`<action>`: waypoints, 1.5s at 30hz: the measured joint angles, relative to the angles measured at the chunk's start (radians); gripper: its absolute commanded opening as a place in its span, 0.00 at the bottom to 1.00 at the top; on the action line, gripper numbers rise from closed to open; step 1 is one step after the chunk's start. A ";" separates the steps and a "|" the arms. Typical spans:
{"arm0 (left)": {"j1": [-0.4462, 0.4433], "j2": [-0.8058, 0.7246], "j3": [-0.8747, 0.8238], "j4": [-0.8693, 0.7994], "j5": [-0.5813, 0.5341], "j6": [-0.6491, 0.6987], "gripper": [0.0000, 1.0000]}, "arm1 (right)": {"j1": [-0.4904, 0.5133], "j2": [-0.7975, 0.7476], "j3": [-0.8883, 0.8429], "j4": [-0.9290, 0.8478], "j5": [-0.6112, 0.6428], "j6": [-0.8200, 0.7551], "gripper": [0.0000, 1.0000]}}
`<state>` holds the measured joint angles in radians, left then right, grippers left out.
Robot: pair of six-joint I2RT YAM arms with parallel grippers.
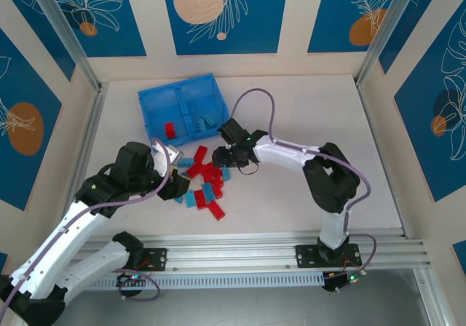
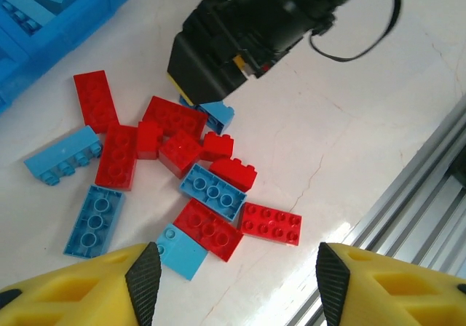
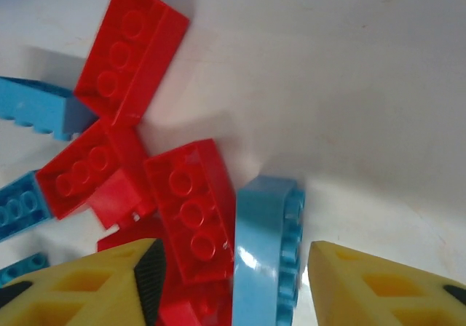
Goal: Sort the legos into containers by color
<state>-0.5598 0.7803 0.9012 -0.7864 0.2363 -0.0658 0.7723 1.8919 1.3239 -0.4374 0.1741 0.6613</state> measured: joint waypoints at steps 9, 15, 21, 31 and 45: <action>0.000 -0.039 -0.059 0.004 -0.003 0.024 0.71 | 0.001 0.089 0.028 -0.030 0.059 0.010 0.36; 0.000 -0.058 -0.063 0.013 -0.010 0.030 0.94 | 0.005 0.078 0.007 -0.026 0.100 0.029 0.21; 0.000 -0.122 -0.066 0.017 -0.074 0.020 1.00 | 0.026 -0.040 -0.029 -0.045 0.200 -0.016 0.20; 0.000 -0.301 -0.084 0.032 -0.272 -0.006 1.00 | 0.085 0.006 0.349 0.101 0.428 -0.389 0.20; 0.000 -0.299 -0.092 0.038 -0.316 -0.006 1.00 | -0.052 0.890 1.372 0.048 0.518 -0.770 0.27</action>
<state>-0.5598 0.4816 0.8093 -0.7483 -0.0799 -0.0723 0.7204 2.7823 2.6957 -0.3897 0.6918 -0.1085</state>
